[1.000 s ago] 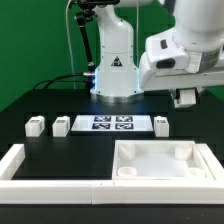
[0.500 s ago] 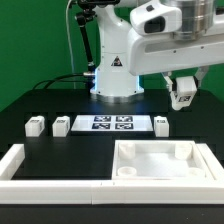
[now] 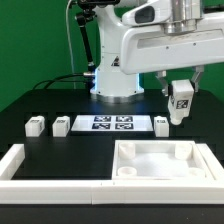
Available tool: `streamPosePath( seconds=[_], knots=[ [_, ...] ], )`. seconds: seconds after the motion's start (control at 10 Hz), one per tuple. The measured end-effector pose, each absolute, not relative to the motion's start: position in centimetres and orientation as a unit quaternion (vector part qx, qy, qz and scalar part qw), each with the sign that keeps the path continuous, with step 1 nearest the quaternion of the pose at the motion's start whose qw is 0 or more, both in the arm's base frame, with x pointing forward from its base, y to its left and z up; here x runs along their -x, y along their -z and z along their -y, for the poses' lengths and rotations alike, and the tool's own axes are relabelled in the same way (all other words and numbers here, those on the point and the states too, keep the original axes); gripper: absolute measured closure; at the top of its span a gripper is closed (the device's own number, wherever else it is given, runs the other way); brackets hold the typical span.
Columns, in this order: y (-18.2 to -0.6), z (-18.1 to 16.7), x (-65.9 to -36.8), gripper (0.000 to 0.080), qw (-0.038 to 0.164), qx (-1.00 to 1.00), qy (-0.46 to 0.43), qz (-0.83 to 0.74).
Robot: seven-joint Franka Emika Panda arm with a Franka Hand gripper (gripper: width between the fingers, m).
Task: Assemble square table
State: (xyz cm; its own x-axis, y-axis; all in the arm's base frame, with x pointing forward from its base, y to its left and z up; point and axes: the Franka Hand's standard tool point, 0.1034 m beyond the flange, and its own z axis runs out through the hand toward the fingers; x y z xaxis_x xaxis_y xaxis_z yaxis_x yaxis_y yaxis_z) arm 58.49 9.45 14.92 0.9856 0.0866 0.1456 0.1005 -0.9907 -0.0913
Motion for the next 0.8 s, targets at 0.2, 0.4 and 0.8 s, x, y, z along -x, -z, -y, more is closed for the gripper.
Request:
streamPosePath(
  seconds=[0.2, 0.4, 0.8],
  knots=[
    [-15.2, -9.8, -60.7, 0.0509, 0.051, 0.985, 0.159, 0.045],
    [-15.0, -9.7, -60.6, 0.0509, 0.049, 0.979, 0.192, 0.043],
    [-13.8, -10.9, -60.4, 0.0509, 0.052, 0.98, 0.186, 0.042]
  ],
)
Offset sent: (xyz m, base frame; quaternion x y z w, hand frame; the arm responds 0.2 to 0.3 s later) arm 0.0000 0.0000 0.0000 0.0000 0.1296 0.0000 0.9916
